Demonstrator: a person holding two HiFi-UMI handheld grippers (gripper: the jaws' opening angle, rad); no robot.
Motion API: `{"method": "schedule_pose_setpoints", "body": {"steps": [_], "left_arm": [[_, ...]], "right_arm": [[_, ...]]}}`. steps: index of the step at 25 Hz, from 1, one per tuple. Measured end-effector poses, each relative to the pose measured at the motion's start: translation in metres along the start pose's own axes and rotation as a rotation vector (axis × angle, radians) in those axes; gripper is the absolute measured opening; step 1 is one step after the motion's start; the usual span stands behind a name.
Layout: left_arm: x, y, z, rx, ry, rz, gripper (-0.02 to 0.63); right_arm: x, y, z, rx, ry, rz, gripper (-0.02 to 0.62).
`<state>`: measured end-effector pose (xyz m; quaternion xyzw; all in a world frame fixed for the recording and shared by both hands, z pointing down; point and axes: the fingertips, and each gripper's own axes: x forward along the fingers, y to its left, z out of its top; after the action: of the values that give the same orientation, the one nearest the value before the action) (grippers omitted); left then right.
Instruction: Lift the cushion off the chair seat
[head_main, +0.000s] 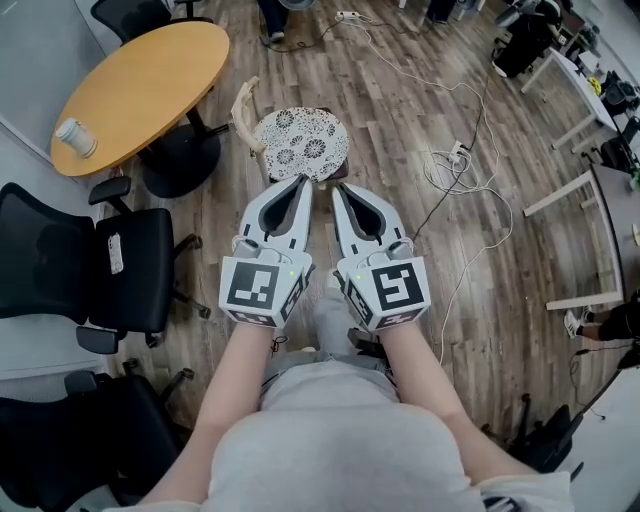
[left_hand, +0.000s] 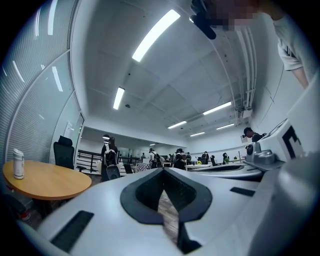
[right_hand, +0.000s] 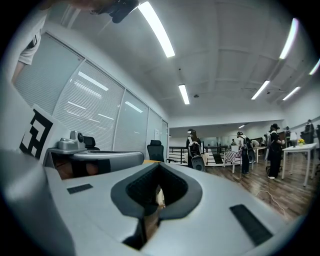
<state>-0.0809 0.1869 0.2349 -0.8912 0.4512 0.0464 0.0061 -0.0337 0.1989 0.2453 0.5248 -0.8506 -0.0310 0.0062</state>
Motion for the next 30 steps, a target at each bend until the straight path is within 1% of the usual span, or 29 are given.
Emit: {"method": "schedule_pose_setpoints", "body": {"steps": [4, 8, 14, 19, 23, 25, 28, 30], "left_arm": [[0.037, 0.015, -0.007, 0.005, 0.011, 0.014, 0.002], [0.074, 0.032, -0.013, 0.001, 0.023, 0.031, 0.002], [0.135, 0.066, -0.021, -0.009, 0.045, 0.055, 0.002], [0.183, 0.089, -0.034, -0.027, 0.067, 0.104, 0.002], [0.214, 0.102, -0.043, -0.034, 0.082, 0.125, 0.002], [0.224, 0.109, -0.051, -0.043, 0.095, 0.137, 0.002], [0.238, 0.117, -0.064, -0.058, 0.118, 0.147, 0.002], [0.247, 0.125, -0.074, -0.063, 0.135, 0.151, 0.002]], "right_arm": [[0.031, -0.021, -0.002, 0.002, -0.001, 0.04, 0.025], [0.061, -0.045, -0.006, 0.029, 0.0, 0.059, 0.025], [0.116, -0.089, -0.023, 0.053, 0.068, 0.078, 0.025], [0.158, -0.124, -0.033, 0.053, 0.101, 0.127, 0.026], [0.188, -0.144, -0.041, 0.061, 0.117, 0.157, 0.026], [0.198, -0.15, -0.043, 0.083, 0.112, 0.173, 0.026], [0.212, -0.163, -0.049, 0.147, 0.104, 0.185, 0.026], [0.221, -0.17, -0.055, 0.167, 0.111, 0.189, 0.026]]}}
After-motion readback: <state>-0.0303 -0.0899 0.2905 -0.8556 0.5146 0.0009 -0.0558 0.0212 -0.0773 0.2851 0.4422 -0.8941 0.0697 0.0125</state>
